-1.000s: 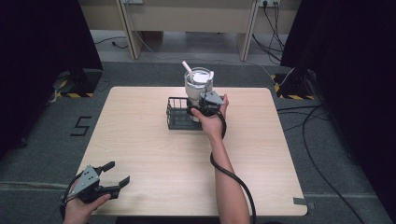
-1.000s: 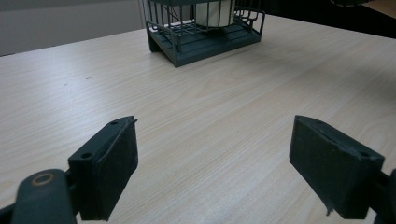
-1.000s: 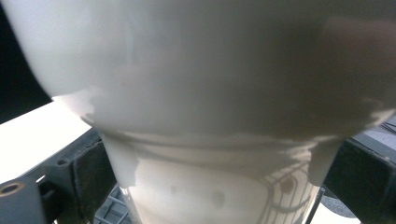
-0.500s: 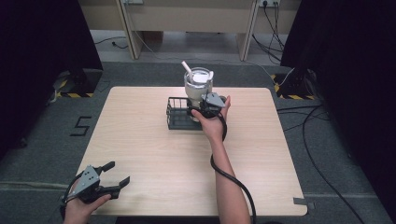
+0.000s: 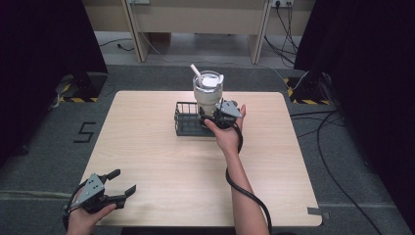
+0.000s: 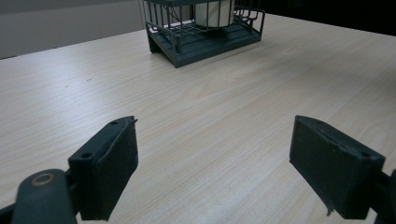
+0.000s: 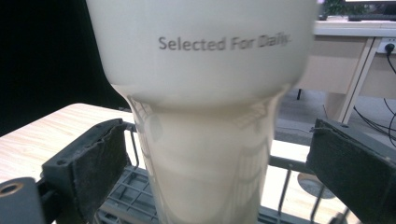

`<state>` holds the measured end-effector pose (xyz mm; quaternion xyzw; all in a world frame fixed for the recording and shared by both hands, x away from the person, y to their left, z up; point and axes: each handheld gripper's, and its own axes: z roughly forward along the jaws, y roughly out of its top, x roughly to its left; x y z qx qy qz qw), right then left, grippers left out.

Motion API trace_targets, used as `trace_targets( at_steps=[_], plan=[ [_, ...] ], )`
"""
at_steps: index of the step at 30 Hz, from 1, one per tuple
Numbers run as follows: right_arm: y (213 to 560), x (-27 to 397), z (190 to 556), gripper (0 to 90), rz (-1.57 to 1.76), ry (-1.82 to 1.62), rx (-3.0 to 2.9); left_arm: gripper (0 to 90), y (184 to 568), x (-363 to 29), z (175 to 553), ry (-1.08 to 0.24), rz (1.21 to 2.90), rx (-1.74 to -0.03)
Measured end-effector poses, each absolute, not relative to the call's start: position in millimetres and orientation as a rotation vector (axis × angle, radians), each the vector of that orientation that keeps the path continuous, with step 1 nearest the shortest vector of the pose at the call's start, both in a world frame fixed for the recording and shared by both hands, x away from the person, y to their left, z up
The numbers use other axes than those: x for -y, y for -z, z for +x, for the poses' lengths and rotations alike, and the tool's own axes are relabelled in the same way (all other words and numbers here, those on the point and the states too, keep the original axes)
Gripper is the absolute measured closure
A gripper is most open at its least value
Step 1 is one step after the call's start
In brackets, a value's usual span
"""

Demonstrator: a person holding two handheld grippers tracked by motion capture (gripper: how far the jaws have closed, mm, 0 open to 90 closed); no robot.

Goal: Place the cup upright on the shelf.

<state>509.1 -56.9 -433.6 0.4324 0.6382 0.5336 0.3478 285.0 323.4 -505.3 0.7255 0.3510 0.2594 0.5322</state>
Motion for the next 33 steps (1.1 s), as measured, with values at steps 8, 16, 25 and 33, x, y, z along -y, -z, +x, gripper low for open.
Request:
trace_targets(
  at_steps=[8, 16, 25, 33],
  plan=[
    [429, 71, 496, 7.9, 1.135, -1.393, -1.662, 14.8, 505, -323, 285, -0.619, 1.733, -0.838],
    [427, 83, 482, 15.7, 1.122, -1.423, -1.654, 15.0, 506, -323, 285, -0.617, 1.734, -0.837],
    [426, 93, 466, 15.9, 1.1, -1.413, -1.692, 15.2, 506, -322, 285, -0.615, 1.738, -0.836],
    [424, 105, 453, 15.9, 1.104, -1.406, -1.705, 15.2, 506, -322, 286, -0.615, 1.738, -0.837]
  ],
)
